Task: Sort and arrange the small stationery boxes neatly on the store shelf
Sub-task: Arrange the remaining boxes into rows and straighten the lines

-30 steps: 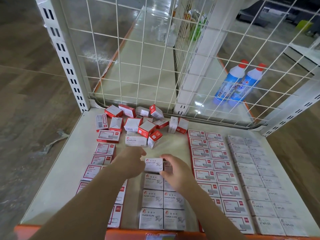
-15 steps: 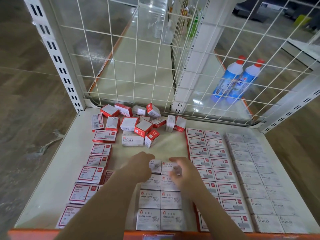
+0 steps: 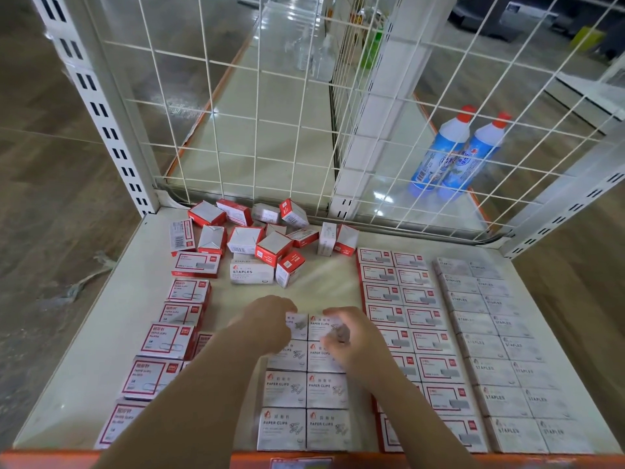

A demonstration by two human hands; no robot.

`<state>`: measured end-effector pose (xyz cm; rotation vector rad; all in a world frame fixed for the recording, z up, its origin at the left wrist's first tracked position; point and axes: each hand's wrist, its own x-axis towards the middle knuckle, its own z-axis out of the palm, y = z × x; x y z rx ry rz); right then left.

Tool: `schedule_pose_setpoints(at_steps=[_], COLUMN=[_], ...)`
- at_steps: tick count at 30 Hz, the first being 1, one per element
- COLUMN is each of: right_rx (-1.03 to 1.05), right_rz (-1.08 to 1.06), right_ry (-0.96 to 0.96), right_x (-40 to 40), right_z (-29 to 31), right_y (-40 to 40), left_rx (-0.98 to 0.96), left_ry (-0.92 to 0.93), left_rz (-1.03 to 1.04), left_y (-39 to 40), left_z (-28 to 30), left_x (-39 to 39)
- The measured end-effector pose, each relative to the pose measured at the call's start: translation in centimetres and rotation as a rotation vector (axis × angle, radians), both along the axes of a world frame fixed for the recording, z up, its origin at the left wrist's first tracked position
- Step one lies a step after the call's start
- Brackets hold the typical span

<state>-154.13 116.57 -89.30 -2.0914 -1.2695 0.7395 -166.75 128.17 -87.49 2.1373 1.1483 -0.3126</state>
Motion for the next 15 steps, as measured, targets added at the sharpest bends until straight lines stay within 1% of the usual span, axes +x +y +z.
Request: schedule_pose_setpoints(at_steps=[4, 8, 10, 12, 15], right_rx=[0.018, -0.003, 0.027, 0.073, 0.115], right_rz=[-0.023, -0.071, -0.110, -0.123, -0.148], right_ry=[-0.009, -0.056, -0.051, -0.090, -0.150], right_x=[0.3, 1.4, 1.8, 2.2, 3.2], right_z=[0.1, 0.5, 0.8, 1.1, 1.5], right_y=[0.5, 2.4, 3.8, 5.3, 7.3], left_rx=[0.098, 0.149, 0.150, 0.129, 0.093], left_ry=[-0.002, -0.045, -0.052, -0.061, -0.052], left_rz=[-0.010, 0.060, 0.098, 0.127, 0.102], left_y=[0.0, 0.1, 0.2, 0.3, 0.5], left_z=[-0.2, 0.2, 0.3, 0.4, 0.4], left_x=[0.2, 0.6, 0.5, 0.1, -0.4])
